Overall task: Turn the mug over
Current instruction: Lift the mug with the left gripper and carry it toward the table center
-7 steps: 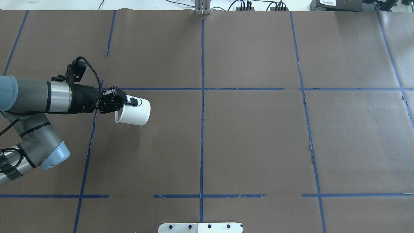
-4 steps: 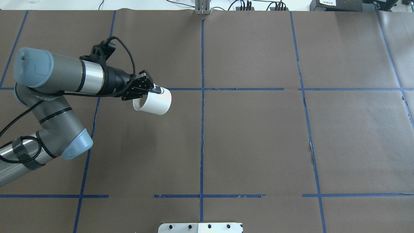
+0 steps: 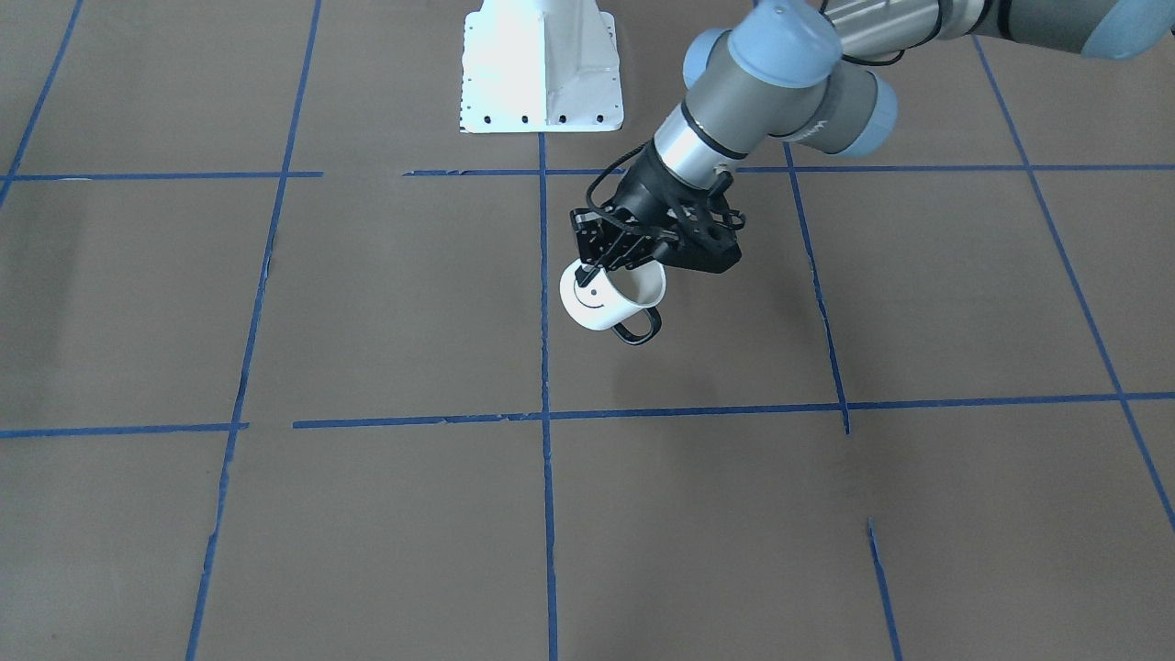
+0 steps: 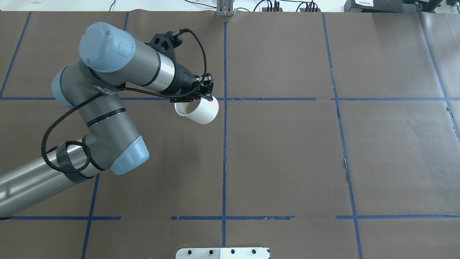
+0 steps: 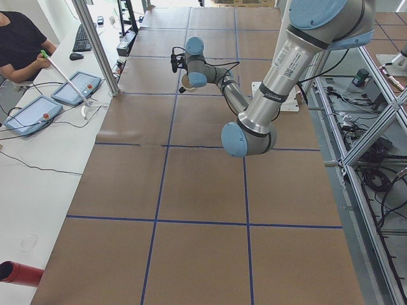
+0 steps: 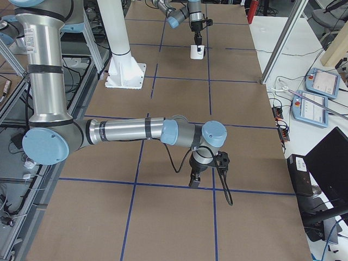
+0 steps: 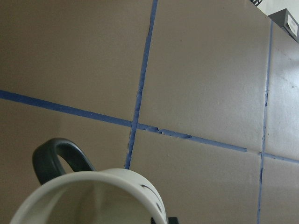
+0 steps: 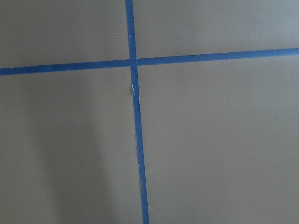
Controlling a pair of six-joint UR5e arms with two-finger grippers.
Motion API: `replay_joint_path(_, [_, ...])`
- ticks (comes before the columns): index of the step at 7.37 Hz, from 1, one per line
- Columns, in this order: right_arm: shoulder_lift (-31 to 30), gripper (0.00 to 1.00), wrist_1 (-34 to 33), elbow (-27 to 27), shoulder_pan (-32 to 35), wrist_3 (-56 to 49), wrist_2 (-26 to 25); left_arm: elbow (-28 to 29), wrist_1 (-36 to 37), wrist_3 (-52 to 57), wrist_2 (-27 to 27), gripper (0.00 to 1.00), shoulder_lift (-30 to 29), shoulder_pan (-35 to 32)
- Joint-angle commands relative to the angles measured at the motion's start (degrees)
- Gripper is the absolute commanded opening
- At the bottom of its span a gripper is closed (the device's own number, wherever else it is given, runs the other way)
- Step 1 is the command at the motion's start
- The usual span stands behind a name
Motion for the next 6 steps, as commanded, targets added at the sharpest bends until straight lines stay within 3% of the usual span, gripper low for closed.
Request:
replay_joint_path(1, [-0.03, 1.0, 0.0, 0.0, 0.0, 0.0, 0.0, 1.11, 15.4, 6.03, 7.34, 0.0, -7.48, 5.68])
replay_joint_path(3, [-0.03, 1.0, 0.0, 0.0, 0.0, 0.0, 0.0, 11.33, 23.06, 12.18, 10.59, 0.0, -16.85, 7.19])
replay_joint_path(6, [-0.03, 1.0, 0.0, 0.0, 0.0, 0.0, 0.0, 16.49, 23.71, 13.51, 14.38, 0.0, -18.67, 10.01])
